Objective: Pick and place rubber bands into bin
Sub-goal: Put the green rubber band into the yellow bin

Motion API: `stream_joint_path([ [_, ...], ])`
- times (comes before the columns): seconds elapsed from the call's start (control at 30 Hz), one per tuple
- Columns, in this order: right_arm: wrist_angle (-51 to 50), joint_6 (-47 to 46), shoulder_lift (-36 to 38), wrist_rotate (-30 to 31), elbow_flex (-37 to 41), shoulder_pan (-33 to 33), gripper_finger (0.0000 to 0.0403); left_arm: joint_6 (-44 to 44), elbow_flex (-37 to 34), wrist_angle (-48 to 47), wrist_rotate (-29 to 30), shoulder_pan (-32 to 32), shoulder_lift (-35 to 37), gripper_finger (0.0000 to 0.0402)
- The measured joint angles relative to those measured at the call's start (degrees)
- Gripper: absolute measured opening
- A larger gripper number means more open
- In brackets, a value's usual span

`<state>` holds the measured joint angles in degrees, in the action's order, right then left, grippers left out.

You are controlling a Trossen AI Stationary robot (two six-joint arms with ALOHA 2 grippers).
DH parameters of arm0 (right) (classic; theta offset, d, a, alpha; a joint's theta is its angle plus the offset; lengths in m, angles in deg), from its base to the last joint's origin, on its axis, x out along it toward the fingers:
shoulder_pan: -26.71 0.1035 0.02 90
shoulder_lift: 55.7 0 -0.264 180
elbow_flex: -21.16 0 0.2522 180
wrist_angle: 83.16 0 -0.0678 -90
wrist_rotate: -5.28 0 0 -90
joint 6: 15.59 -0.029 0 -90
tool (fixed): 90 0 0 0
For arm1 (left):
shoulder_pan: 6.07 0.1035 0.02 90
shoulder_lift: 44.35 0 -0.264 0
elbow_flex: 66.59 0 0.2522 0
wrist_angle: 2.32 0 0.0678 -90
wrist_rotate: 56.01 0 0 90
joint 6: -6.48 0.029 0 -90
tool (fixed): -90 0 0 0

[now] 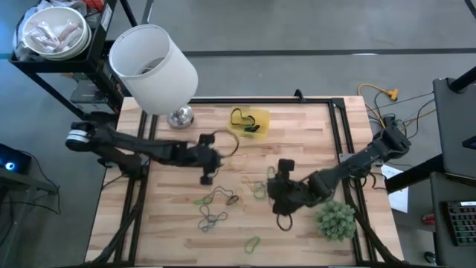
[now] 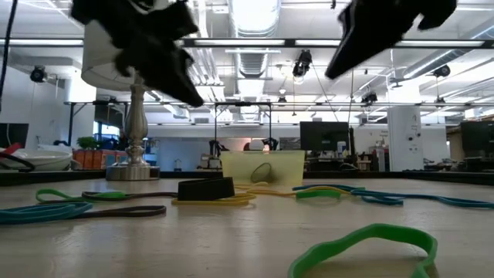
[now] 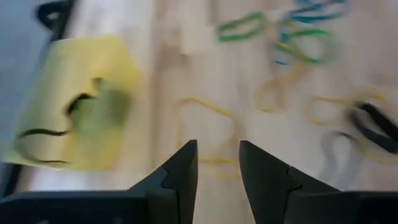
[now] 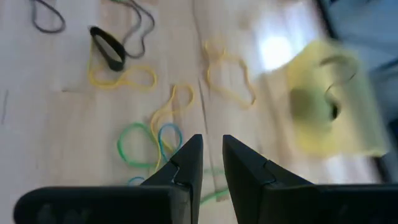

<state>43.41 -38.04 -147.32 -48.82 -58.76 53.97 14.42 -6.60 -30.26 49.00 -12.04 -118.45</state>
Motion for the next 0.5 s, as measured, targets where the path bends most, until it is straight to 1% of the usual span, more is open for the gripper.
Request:
stream_joint_path([
  [0.07,1.1,-0.4,0.0,-3.2,1.7,-1.6,0.0057,-1.7,-3.1,0.1,0.0,-2.7,2.3,0.0103],
  [0.13,4.5,0.1,-0.2,-6.8,3.7,-2.9,0.0057,-3.6,-5.8,1.6,0.0,-4.9,4.0,0.0103],
  [0.3,13.9,5.8,-1.2,-15.0,8.5,-4.8,0.0057,-6.1,-11.5,6.2,0.1,-8.1,7.7,0.0102],
  [0.37,16.3,7.8,-1.4,-16.6,9.6,-5.0,0.0057,-6.2,-12.5,7.1,0.2,-8.6,8.8,0.0102],
  [0.5,21.3,9.2,-1.3,-16.8,11.5,-5.0,0.0057,-7.6,-13.9,7.3,0.2,-8.9,10.7,0.0102],
])
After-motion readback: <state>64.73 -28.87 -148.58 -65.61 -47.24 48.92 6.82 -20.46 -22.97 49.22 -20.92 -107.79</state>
